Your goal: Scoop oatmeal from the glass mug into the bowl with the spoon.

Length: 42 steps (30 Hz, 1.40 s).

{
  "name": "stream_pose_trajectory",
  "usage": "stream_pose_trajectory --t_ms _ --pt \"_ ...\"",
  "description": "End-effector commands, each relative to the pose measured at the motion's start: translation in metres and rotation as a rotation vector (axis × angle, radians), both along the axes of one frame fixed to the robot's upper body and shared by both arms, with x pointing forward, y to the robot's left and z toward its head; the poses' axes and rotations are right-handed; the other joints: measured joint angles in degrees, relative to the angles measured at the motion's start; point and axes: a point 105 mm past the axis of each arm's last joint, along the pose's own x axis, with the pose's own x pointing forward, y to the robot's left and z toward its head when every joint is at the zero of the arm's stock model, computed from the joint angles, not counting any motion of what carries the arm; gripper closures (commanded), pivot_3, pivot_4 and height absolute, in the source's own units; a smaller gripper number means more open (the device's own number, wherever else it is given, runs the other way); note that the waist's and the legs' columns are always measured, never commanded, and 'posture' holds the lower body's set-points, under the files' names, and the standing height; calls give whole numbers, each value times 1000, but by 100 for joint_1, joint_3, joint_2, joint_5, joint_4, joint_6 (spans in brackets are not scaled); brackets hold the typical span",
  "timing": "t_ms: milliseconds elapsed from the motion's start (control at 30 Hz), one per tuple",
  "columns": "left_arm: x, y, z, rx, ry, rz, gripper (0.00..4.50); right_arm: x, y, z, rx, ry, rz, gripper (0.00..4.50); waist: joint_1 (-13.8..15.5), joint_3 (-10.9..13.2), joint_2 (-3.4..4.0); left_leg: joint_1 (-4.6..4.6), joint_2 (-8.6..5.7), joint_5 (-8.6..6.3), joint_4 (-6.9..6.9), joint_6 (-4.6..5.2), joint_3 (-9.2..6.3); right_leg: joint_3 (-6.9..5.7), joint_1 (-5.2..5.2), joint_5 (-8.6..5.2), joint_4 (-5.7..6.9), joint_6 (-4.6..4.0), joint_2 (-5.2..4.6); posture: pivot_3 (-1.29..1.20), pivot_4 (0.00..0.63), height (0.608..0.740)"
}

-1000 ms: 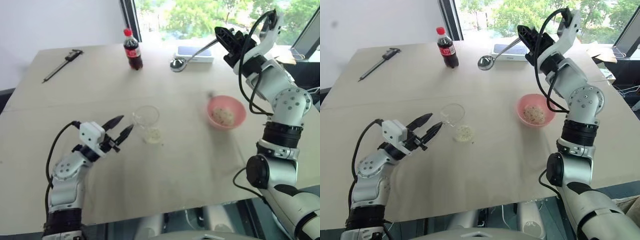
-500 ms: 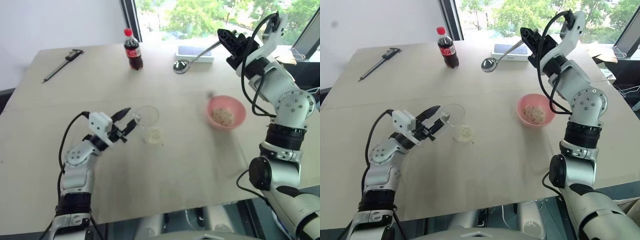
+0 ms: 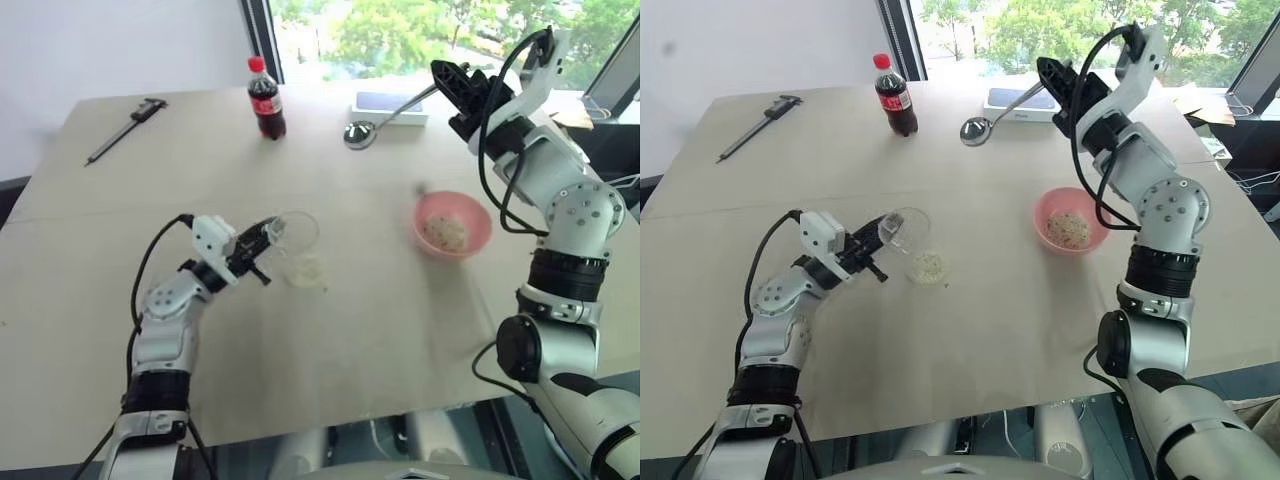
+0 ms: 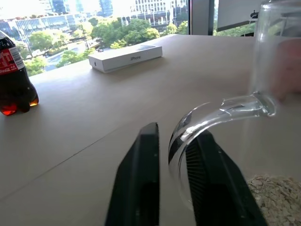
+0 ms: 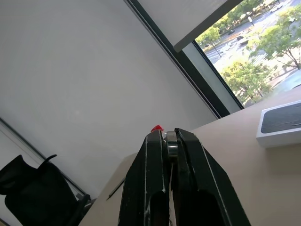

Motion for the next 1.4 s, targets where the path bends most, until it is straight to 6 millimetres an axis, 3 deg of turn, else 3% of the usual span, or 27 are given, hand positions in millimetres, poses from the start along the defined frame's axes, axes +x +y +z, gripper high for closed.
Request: stream_pose_trajectory --t_ms 33,300,533,633,967,1267,1400 --pt "0 2 1 18 -9 8 4481 -12 1 20 12 -90 10 4500 0 0 0 0 0 0 0 0 0 1 0 0 0 0 0 0 150 740" --pt "9 -8 12 8 -34 -1 4481 -27 17 27 -78 -143 132 4500 8 0 0 -1 0 0 0 1 -2 -2 0 0 1 0 0 0 150 740" --pt "24 -23 34 22 -93 -10 4481 -60 39 42 -166 -249 334 4500 14 0 0 -8 -2 1 3 -1 -7 -7 -1 0 -4 0 0 0 150 740" --pt "34 -24 40 17 -102 4 4481 -72 46 40 -216 -283 401 4500 14 0 -1 -8 -2 1 3 -1 -10 -9 0 0 -5 0 0 0 150 740" --pt "52 -38 55 108 -232 26 4481 -59 57 10 -477 -402 258 4500 15 0 -2 -12 -6 6 8 -9 -10 -10 -3 1 -3 1 -2 0 150 740" --pt "53 -47 73 118 -360 53 4481 -63 85 -30 -734 -566 266 4500 20 0 -3 -13 -7 6 10 -10 -15 -12 -4 1 -6 2 -3 0 150 740" --pt "52 -54 72 131 -376 45 4481 -60 90 -43 -795 -645 214 4500 22 0 -4 -13 -8 7 12 -11 -18 -14 -3 1 -5 2 -2 0 150 740"
